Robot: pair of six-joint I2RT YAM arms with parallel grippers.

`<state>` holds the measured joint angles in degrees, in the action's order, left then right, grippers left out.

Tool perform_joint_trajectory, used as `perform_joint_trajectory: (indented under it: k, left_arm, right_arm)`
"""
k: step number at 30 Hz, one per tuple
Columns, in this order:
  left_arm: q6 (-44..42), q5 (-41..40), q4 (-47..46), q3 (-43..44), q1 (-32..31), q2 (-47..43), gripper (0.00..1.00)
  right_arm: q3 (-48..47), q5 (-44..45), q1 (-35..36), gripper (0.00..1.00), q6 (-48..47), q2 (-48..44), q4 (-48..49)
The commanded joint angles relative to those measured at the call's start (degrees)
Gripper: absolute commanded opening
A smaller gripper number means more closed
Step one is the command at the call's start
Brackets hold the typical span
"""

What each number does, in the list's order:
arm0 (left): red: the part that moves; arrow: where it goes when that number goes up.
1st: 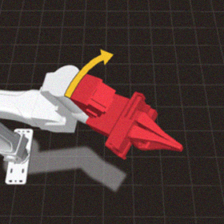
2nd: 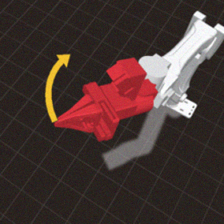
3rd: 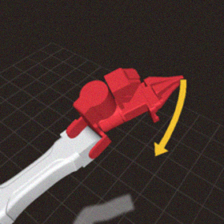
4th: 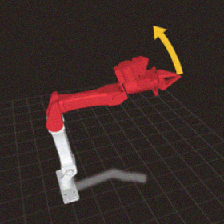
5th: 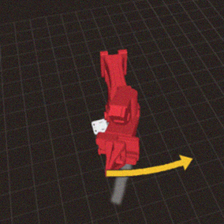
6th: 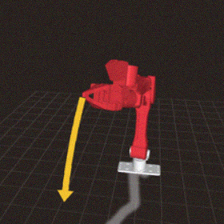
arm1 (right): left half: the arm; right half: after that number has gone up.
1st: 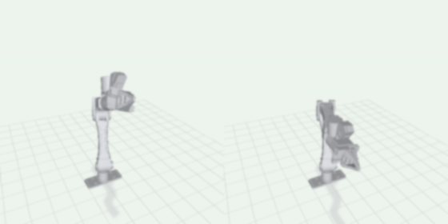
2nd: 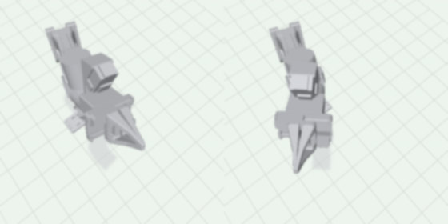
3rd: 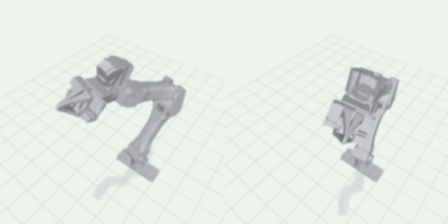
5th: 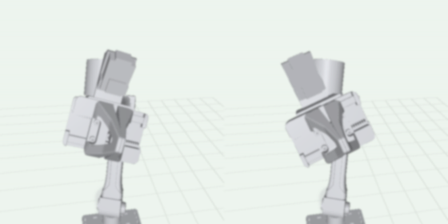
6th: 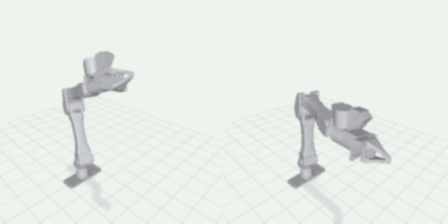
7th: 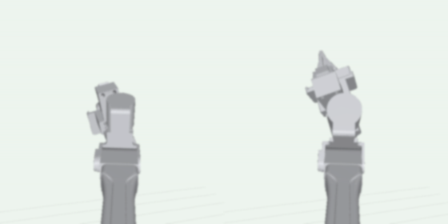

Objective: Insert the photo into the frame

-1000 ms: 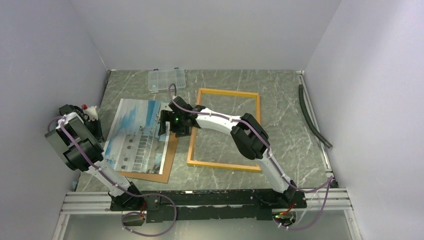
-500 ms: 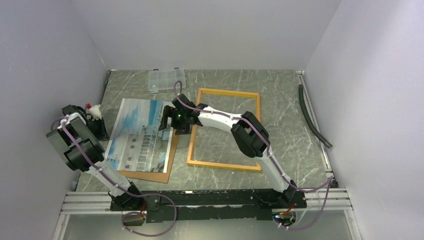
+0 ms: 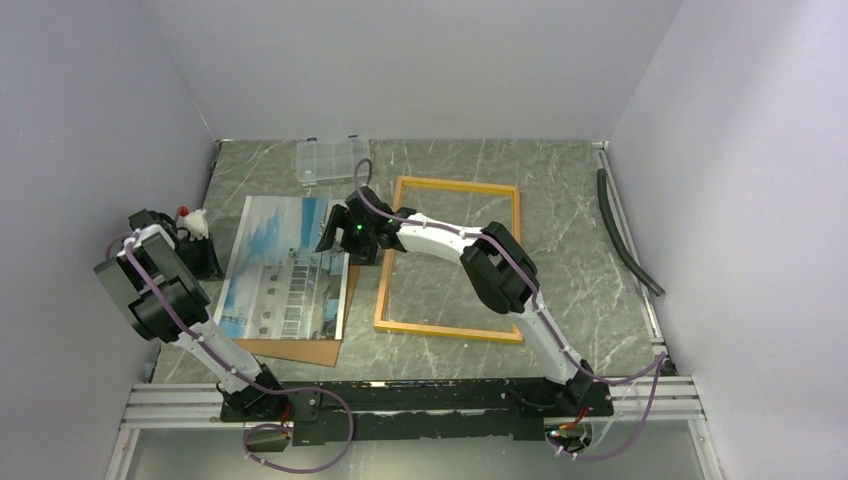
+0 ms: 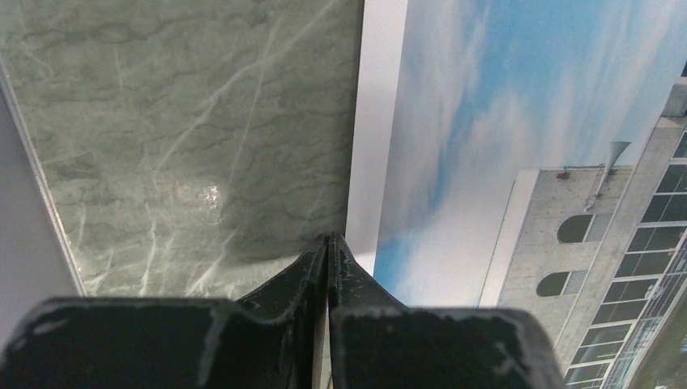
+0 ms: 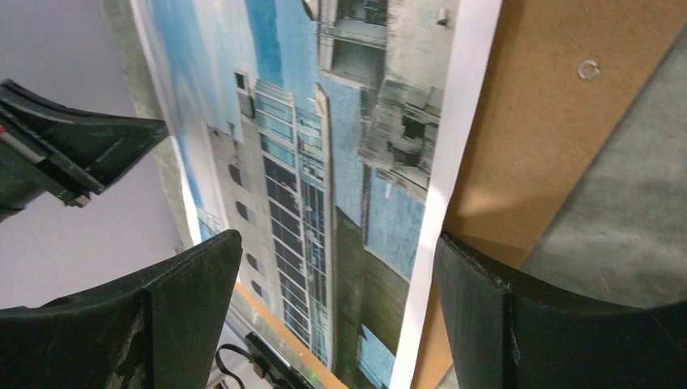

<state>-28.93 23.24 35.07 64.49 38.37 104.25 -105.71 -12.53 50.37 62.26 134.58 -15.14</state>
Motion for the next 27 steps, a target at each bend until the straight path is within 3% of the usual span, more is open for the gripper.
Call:
perform_joint_trajectory:
  k: [1,6,13,16,18,20,23,26,27]
  left_arm:
    - [-1.37,0.79,3.28,-4.10,-2.13,5.06,0.09]
    - [-1.57,0.99,3.01,-4.62,-3.00,4.94,0.08]
    - [-1.61,0.92,3.67,-4.27,-3.48,3.93,0.07]
    - [-1.31,1.47,4.89,-3.25,-3.47,3.01,0.07]
    - [-0.99,2.30,6.28,-2.26,-3.43,2.14,0.08]
    - [-0.68,3.08,7.84,-1.06,-3.43,1.18,0.10]
    - [-0.54,3.97,9.91,0.73,-3.48,-0.46,0.13]
    - [-0.48,4.86,12.23,2.37,-3.43,-2.10,0.23]
    - [-0.43,5.12,12.87,3.05,-3.47,-2.49,0.28]
  right_arm:
    - [2.44,-3.19,-0.30,0.90,3.64,-0.05,9.37]
    - [8.75,-8.48,-0.54,0.87,8.64,-2.87,23.90]
    - [13.41,-7.78,-0.68,0.79,6.70,-9.58,26.49]
    - [15.27,-5.61,-0.82,0.64,3.99,-12.70,24.41]
    - [15.61,-4.82,-0.86,0.44,2.77,-13.57,23.18]
    - [15.16,-4.51,-0.92,0.30,1.88,-13.64,21.71]
    - [14.18,-3.61,-1.00,0.16,-0.06,-13.88,19.40]
    - [13.85,-2.34,-1.47,0.00,-2.37,-15.29,17.08]
    - [13.82,-1.73,-1.69,0.00,-3.42,-16.04,15.97]
